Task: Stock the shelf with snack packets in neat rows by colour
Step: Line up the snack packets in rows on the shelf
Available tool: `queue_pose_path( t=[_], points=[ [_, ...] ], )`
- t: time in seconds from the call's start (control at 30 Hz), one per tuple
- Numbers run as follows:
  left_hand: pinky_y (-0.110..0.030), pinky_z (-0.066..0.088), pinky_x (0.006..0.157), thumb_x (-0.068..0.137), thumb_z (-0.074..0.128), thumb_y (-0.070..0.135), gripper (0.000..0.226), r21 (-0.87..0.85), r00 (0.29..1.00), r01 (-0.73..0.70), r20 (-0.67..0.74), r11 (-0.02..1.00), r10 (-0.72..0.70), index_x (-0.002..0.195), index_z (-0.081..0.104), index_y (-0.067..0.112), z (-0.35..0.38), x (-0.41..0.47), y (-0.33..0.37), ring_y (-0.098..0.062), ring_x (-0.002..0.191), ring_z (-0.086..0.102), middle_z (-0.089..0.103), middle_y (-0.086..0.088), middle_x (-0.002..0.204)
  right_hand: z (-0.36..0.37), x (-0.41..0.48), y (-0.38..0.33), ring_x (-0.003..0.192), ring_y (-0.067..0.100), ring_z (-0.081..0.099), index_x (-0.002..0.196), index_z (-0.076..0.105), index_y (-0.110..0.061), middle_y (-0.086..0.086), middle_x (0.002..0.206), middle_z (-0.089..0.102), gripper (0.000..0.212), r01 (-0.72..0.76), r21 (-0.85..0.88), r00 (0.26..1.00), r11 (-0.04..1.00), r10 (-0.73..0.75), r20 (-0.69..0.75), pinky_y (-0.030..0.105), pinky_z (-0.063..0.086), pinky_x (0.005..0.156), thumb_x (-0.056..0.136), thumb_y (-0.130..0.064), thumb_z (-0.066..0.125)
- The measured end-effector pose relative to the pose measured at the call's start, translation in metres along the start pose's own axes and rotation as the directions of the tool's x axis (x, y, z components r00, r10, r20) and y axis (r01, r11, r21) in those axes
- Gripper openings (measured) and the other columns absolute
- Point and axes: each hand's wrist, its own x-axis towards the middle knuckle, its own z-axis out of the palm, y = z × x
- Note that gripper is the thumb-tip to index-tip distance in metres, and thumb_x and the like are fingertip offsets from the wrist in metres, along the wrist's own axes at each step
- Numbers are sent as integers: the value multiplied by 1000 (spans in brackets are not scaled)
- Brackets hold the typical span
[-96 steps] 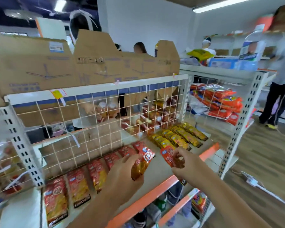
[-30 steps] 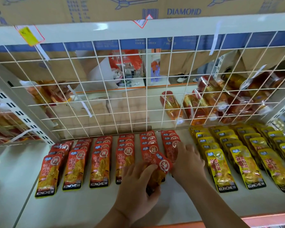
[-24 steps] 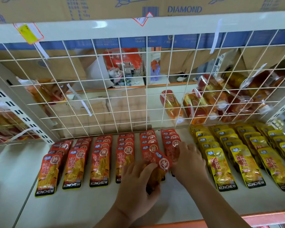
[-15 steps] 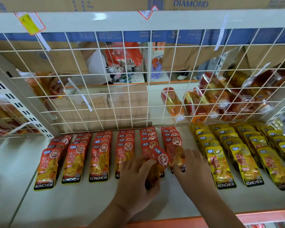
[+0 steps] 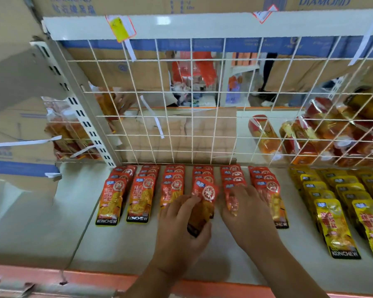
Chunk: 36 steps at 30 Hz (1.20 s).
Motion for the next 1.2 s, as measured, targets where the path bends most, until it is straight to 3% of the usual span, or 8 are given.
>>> queue_pose_path(
  t=[0.1,0.2,0.33,0.5,0.6,0.7,0.87,1.2],
  points=[
    [-36,47,97,78,71,50,60,2,997,21,-72,1000,-21,132,57,31,-24,-10,-18,-1,118,46,57,12,130,13,2,-23,103,24,56,114,58,-27,-2,110,58,39,29,-4,997,1000,-29,67,43,51,84,83,-50,53],
    [-43,50,97,76,72,48,59,44,991,60,-119,997,-54,129,63,24,-47,-15,-42,-9,117,55,60,9,127,24,2,-42,95,24,54,109,60,-25,-2,104,57,32,64,-2,996,998,-64,63,41,48,80,80,-38,68],
    [-44,49,96,78,64,57,62,163,975,207,-118,965,-190,132,60,28,-81,-17,-76,-14,114,55,61,8,128,38,2,-66,88,19,50,96,57,-27,-8,94,50,18,103,43,992,994,-106,67,39,48,74,81,-32,67],
    [-44,50,88,75,58,61,63,265,926,374,-152,889,-345,128,63,27,-110,-19,-118,-26,103,62,65,2,118,59,-1,-87,97,20,50,103,59,-25,-8,100,52,26,122,14,989,992,-123,84,42,49,81,81,-36,65],
    [-44,50,84,73,65,59,59,290,894,449,-160,845,-420,123,63,28,-114,-16,-131,-27,99,62,65,1,113,67,-3,-97,96,19,52,110,60,-22,-8,101,52,29,131,2,989,991,-130,75,37,46,79,84,-34,64],
    [-43,49,86,75,75,55,54,294,872,490,-164,820,-462,122,62,30,-111,-11,-135,-26,100,61,64,3,112,70,-3,-100,94,17,51,114,60,-23,-7,101,52,33,128,-19,988,992,-126,87,33,43,75,84,-36,65],
    [-43,49,89,80,71,65,54,275,854,519,-198,809,-480,122,61,32,-111,-9,-137,-25,103,59,63,4,115,70,-3,-96,92,16,50,112,61,-24,-6,101,54,31,126,-22,988,992,-124,92,34,46,78,84,-34,67],
    [-43,44,94,80,71,53,56,262,827,562,-166,785,-537,129,59,29,-113,-9,-136,-24,111,55,60,3,124,76,-10,-83,88,19,50,95,59,-25,-6,95,54,19,106,-16,993,994,-105,58,37,46,76,82,-31,72]
  ],
)
